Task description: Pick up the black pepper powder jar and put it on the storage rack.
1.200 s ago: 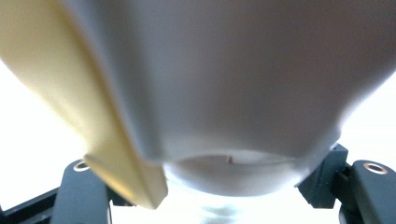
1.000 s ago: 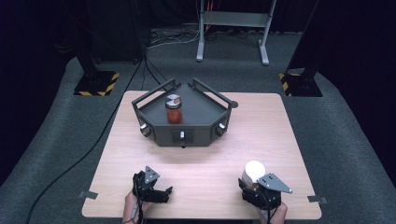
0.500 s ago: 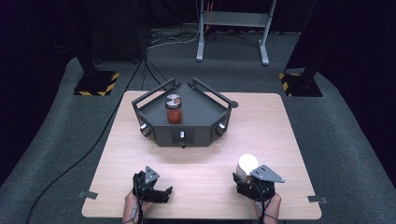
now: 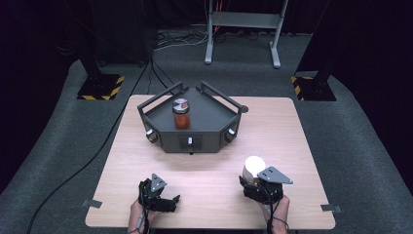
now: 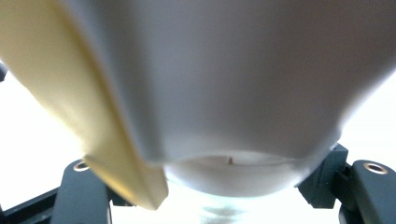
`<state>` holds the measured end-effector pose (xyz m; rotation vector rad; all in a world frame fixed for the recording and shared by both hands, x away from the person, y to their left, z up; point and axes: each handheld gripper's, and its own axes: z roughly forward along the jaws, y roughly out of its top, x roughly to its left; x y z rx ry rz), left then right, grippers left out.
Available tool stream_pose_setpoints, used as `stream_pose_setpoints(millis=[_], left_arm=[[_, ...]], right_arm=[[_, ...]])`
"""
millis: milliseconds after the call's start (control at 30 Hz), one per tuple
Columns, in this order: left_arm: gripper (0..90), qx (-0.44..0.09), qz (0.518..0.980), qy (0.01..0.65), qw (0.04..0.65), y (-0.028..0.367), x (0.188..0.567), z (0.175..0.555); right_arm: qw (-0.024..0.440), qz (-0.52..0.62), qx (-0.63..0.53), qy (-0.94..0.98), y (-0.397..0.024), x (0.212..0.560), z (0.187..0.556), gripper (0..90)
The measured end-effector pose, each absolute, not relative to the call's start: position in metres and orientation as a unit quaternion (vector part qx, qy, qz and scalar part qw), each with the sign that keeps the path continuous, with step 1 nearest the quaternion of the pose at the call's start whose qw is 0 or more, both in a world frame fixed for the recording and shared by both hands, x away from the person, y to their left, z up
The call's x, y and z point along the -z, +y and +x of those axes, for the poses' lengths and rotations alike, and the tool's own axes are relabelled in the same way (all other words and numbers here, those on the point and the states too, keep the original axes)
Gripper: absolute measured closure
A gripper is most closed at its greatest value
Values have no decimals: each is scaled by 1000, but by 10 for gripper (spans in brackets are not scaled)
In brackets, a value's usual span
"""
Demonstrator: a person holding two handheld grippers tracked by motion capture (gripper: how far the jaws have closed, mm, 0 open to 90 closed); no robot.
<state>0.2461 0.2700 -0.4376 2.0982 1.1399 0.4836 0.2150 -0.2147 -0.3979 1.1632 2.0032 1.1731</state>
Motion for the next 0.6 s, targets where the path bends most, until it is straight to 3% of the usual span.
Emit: stream_pose_setpoints(millis=[600], left_arm=[[8, -186, 808, 439, 345, 270, 438, 246]], right_arm=[[272, 415, -442, 748, -209, 385, 234, 295]])
